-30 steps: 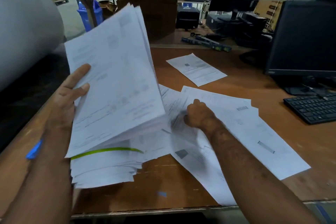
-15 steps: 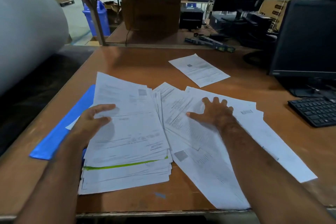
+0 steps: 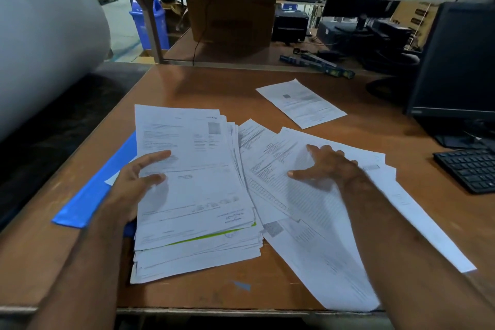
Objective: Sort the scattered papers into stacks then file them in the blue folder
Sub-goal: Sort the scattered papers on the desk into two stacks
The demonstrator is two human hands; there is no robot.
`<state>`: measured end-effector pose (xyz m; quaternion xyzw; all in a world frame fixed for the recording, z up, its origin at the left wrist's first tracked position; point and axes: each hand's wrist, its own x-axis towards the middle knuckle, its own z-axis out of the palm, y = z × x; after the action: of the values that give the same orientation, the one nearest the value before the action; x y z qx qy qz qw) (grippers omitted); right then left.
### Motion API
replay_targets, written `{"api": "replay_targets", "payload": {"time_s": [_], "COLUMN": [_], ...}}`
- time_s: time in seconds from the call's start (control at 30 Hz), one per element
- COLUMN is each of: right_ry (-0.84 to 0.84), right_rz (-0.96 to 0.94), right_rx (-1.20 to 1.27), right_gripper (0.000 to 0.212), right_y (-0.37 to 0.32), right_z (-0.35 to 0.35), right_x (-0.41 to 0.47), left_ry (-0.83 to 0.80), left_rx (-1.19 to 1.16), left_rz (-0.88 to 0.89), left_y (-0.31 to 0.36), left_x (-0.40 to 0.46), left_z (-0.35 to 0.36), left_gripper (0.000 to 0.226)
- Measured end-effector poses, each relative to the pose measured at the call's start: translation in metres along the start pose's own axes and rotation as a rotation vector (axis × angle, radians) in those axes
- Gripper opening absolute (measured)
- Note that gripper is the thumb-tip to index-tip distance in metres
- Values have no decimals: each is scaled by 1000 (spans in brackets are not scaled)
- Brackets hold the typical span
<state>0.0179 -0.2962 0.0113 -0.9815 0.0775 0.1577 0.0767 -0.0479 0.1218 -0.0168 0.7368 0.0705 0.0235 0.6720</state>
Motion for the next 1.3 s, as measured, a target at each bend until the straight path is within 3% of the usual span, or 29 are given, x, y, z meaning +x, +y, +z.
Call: {"api": "replay_targets", "payload": {"time_s": [0.27,0.4,0.53,0.67,0.83,0.97,1.07,1.17,1.23,1.3], "right_ry": [136,297,306,429,568,777,846,832,723,637], "right_rz": [18,-22,-12,-54,37,-179,-360,-519,-506,-430], "right_rx": [-18,-4,162,247,99,24,332,891,1178,1236], "right_gripper": [130,111,93,55,27,21,25,31,43,48], "right_y": [-15,-28,-29,-18,-12,-10,-15,-29,-44,-62], "right_z": [-6,-10,-23,-24,-34,-55,-76,-87,-81,-64], "right_x": [4,2,2,5,-7,-13,-29,-43,-43,-37], "left_ry": [-29,-21,-16,-13,-27,-48,-51,-37,-29,-30], "left_rx": [26,34,39,30,20,13,22,45,62,71], "left_rz": [33,38,44,39,58,59,67,63,81,96], "left_y": [-6,-9,-8,-9,-7,-9,-12,-15,-14,-13], "left_x": [3,5,4,3,0,1,4,7,7,7], "left_z": [1,1,3,2,4,3,1,-1,-1,-2], "left_gripper": [53,53,52,51,49,50,50,53,54,54]}}
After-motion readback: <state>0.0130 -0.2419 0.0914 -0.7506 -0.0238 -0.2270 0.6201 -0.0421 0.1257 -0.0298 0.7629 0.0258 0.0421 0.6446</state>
